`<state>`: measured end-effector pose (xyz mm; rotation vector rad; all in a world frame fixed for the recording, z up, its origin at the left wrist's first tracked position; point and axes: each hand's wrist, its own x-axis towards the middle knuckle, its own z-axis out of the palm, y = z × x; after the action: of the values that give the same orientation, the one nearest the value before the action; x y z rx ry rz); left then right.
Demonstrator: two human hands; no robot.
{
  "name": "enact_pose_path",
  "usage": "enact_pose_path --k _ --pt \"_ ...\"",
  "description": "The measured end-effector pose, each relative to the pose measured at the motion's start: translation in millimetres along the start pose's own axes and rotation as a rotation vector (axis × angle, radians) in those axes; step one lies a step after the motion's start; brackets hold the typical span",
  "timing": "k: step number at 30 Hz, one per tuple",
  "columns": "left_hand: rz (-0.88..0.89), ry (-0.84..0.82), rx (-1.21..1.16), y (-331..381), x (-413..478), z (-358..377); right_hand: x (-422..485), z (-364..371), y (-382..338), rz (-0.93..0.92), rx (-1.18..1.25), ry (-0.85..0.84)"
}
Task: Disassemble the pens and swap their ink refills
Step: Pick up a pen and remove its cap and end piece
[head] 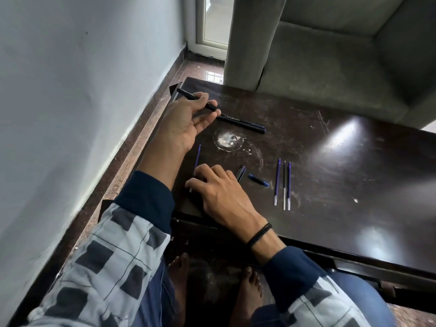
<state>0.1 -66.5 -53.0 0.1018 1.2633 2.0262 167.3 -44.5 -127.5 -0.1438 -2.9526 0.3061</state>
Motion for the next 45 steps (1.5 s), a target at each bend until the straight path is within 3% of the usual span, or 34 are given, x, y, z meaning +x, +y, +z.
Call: enact_pose_path --k 9,13,19,22,27,45 --pt "-0.009 -0.018 0.022 -4.1 1.0 0.4 -2.7 -2.2 12.1 -0.122 0.012 0.033" --pt "0.001 -0.032 0.036 -2.3 1.0 -0.4 -4.3 -17.2 11.7 -0.121 0.057 0.16" --pt "-0.047 -0.2 0.109 -1.1 -3.1 6.1 -0.8 -46.5 26.2 0.272 0.426 0.61" --pt "-0.075 -0.272 0.166 -6.0 -7.2 11.7 -2.2 -51.1 36.9 0.476 0.576 0.716" --pt "-0.1 -0.337 0.212 -14.9 -12.5 18.9 -2.8 -52.5 40.6 0.579 0.592 0.699" --pt "-0.081 -0.38 0.398 -25.9 -17.2 25.7 -2.9 -55.3 40.0 0.664 0.665 0.665"
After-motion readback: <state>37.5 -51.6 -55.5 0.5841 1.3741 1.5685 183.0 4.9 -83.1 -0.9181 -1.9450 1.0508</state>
